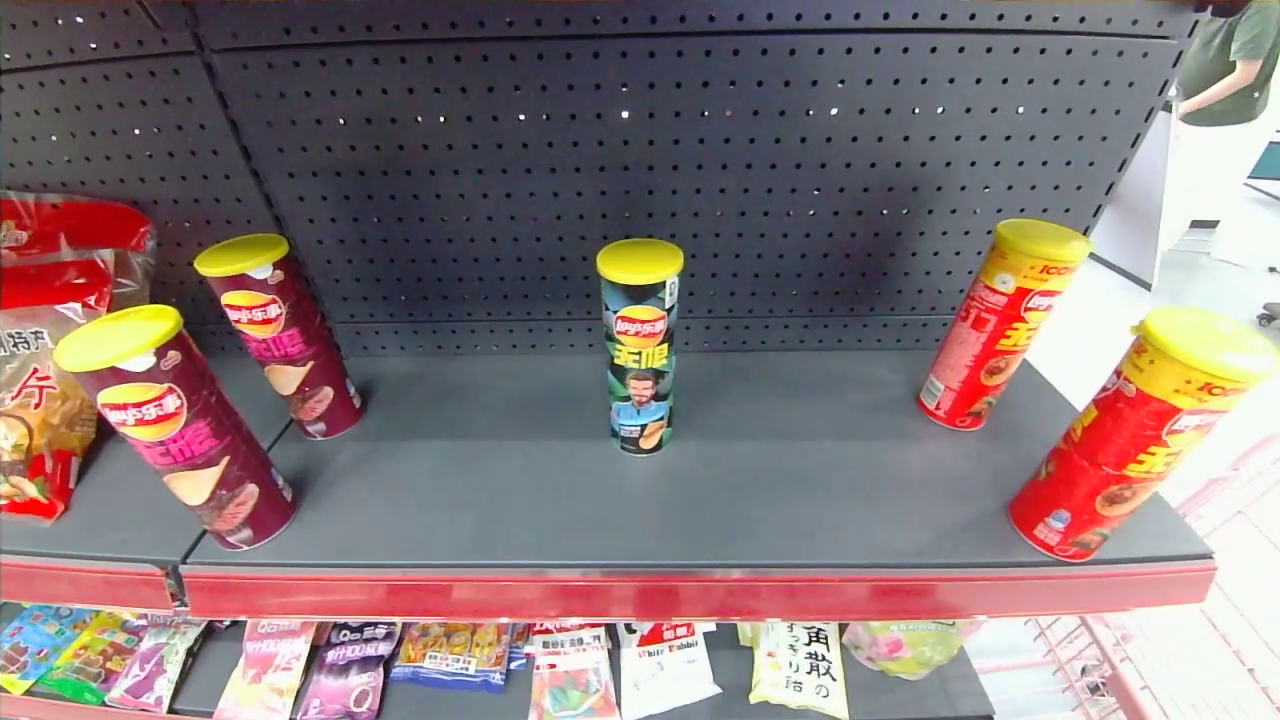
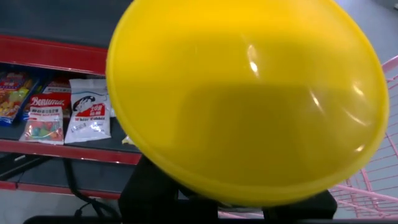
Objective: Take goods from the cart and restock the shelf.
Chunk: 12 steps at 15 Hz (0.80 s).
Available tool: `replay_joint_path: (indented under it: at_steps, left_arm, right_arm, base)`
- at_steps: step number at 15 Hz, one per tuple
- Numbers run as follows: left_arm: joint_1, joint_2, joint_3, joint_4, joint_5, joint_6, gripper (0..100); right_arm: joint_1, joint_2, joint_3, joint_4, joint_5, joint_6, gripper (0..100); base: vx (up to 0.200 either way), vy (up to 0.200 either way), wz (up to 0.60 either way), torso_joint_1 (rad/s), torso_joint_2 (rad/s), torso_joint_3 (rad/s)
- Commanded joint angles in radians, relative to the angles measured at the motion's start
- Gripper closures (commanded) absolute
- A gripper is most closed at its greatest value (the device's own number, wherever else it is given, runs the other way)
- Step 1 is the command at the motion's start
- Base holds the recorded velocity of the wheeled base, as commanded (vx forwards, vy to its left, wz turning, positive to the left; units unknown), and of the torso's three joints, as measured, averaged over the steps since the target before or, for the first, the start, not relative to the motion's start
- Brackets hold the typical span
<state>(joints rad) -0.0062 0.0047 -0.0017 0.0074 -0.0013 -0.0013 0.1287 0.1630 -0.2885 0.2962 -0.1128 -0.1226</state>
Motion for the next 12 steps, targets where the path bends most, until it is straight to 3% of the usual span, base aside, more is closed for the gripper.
replay_joint_path:
  at_steps: [1,9,10,11,12]
  left_arm:
    - [0.000,0.000,0.000,0.000,0.000,0.001,0]
    - [-0.001,0.018,0.000,0.000,-0.011,0.009,0]
    - [-0.003,0.018,-0.001,-0.001,-0.039,0.033,0]
    - [-0.003,0.029,-0.034,0.000,-0.154,0.072,0]
    - [-0.005,0.216,-0.198,0.000,-0.201,0.058,0]
  right_arm:
    - [0.000,-0.005,0.003,0.000,-0.001,0.000,100]
    - [0.000,-0.065,0.071,-0.051,-0.002,-0.034,100]
    - [0.000,-0.065,0.086,-0.066,-0.002,-0.037,100]
    - [0.000,-0.065,0.109,-0.104,-0.004,-0.039,100]
    - [0.000,-0.065,0.131,-0.123,0.001,-0.039,100]
  base:
    - [0.000,0.200,0.00,0.007,0.00,0.002]
    - [0.000,0.000,0.00,0.000,0.00,0.000]
    - [0.000,0.000,0.00,0.000,0.00,0.000]
    - [0.000,0.000,0.00,0.000,0.00,0.000]
    - [0.000,0.000,0.00,0.000,0.00,0.000]
